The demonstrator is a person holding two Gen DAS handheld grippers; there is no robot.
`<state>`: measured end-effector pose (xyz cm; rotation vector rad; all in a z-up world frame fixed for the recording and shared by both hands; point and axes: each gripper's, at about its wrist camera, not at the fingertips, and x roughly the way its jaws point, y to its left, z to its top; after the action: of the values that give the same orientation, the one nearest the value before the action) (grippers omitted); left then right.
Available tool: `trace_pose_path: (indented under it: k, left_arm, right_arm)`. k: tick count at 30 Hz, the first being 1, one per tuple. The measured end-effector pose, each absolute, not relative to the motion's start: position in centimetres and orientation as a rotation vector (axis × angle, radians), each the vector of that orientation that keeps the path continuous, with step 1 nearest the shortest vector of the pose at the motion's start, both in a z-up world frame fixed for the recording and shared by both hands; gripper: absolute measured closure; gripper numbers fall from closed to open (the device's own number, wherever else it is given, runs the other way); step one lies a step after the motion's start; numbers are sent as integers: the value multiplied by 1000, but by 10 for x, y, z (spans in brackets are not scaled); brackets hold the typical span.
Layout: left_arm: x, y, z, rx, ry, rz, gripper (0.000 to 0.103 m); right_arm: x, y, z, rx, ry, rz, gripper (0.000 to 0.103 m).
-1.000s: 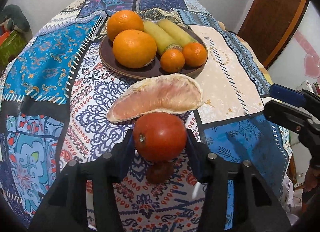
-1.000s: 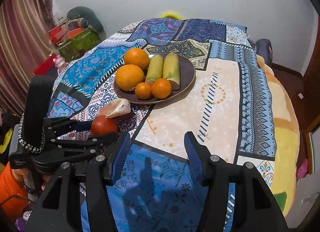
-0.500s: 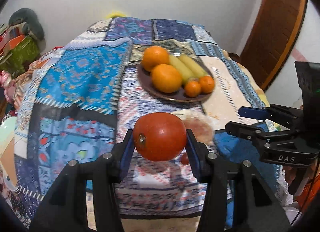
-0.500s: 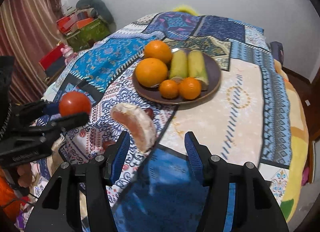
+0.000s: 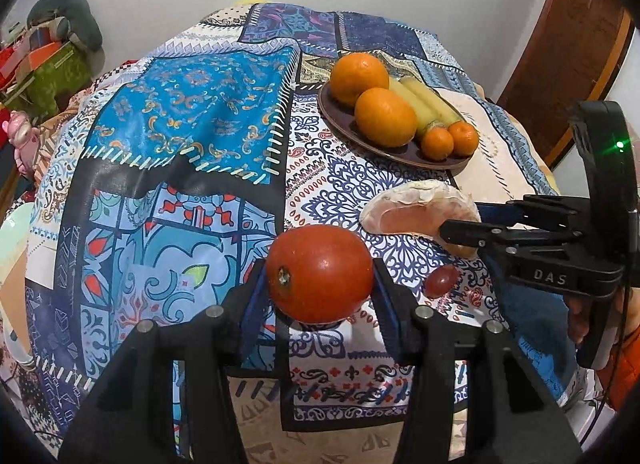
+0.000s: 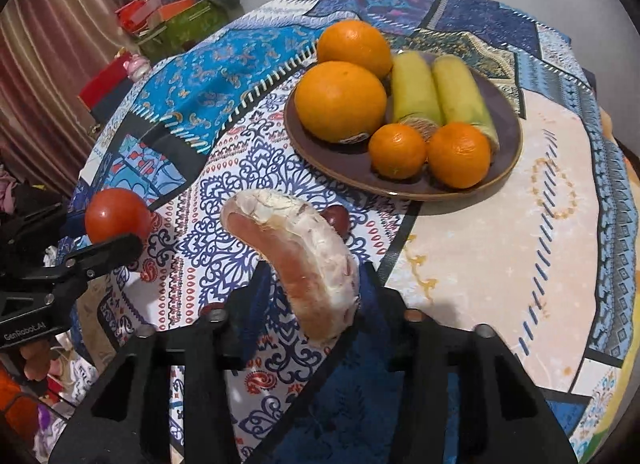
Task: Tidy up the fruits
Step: 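Grasp the red tomato with the left tool while the right tool grasps the pomelo wedge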
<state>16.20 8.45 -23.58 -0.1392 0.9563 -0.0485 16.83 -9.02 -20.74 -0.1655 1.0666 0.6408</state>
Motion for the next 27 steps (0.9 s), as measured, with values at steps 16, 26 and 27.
trace_pose_path:
  k: [16,26,27]
  left_arm:
    - [159,54,-223,-102,948,-75,53]
    - [152,43,-220,-79,952,-81,53]
    - [152,43,-220,-79,955,-79,54]
  right_arm:
    - [128,-173,-193,-137,1070,576,79]
    - [128,-176,-201,-217,1077,591,55]
    - [131,-174,-202,-216,1076,588,55]
